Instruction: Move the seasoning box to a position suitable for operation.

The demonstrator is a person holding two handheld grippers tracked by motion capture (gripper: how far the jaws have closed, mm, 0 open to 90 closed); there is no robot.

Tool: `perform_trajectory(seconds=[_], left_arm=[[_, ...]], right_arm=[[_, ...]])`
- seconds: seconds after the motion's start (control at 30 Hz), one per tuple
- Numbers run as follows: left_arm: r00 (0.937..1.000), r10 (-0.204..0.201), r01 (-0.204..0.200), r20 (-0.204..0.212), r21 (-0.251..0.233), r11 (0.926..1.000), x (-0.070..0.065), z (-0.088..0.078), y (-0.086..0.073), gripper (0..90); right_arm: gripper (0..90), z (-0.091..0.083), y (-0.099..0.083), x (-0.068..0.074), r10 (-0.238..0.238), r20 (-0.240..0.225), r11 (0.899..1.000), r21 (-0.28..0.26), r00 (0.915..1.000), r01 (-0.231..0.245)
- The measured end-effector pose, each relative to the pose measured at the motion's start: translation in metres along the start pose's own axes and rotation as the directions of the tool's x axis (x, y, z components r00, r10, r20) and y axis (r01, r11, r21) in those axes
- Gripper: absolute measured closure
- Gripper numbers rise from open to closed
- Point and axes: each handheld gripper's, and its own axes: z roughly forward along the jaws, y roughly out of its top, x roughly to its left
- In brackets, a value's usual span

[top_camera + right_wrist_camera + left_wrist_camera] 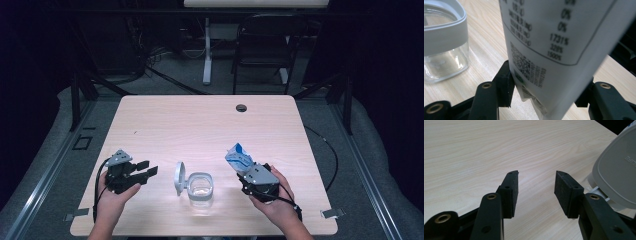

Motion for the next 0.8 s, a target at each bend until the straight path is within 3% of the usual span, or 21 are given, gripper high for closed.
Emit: perform_trajectory(seconds=[0.47,0.8], left_arm=[[1.0,0.001,-0.001,-0.002,0.001,1.0,0.0,0.0,0.0,54.6],[1.0,0.002,-0.002,-0.005,-0.003,1.0,0.001,0.0,0.0,54.5]], right_arm=[[45.4,-0.002,0.008,0.002,-0.095,-0.021,0.995,0.026,0.9952,0.096],[45.5,-0.005,0.014,0.005,-0.181,-0.024,0.982,0.043,0.9832,0.182]])
